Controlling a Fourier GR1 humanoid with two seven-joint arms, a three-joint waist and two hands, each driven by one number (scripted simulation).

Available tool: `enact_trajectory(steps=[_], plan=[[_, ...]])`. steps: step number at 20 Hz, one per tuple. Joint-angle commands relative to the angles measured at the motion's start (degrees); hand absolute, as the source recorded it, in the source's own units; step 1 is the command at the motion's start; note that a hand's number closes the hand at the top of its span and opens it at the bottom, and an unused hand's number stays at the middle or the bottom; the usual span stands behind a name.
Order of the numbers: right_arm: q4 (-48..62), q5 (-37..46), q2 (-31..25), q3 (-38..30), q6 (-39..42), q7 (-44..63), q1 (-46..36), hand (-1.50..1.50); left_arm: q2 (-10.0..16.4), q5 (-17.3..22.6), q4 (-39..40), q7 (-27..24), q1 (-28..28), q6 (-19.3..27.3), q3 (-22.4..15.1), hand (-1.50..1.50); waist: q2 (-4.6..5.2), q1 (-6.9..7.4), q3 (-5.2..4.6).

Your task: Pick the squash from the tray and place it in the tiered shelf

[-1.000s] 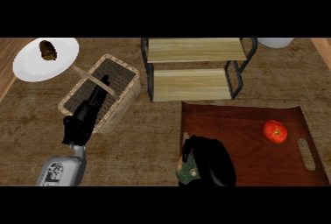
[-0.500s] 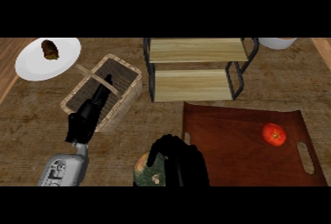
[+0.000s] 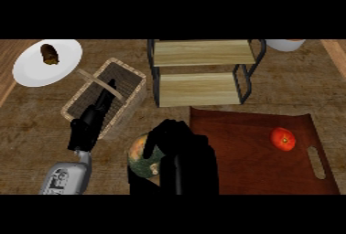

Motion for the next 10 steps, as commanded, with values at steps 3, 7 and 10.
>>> enact_trajectory(steps=[3,7,10], plan=[[1.36,4.31,0.75,-5.47,2.73,16.43,-12.39,1.5,0.19,-0.27,0.58,-0.11,-0.73,0.43,0.48,0.0,0.14,0.19,-0.12],[2.3,4.39,0.74,-9.49,9.92,16.97,-18.12,1.5,-0.96,-1.04,1.24,-1.07,0.37,1.29,-0.44,0.0,0.0,-0.3,-0.12],[6.31,2.55,0.74,-13.93,9.68,16.99,-22.93,1.5,-0.66,-0.62,0.05,0.79,0.05,0.1,-0.95,0.0,0.28,0.61,-0.07]])
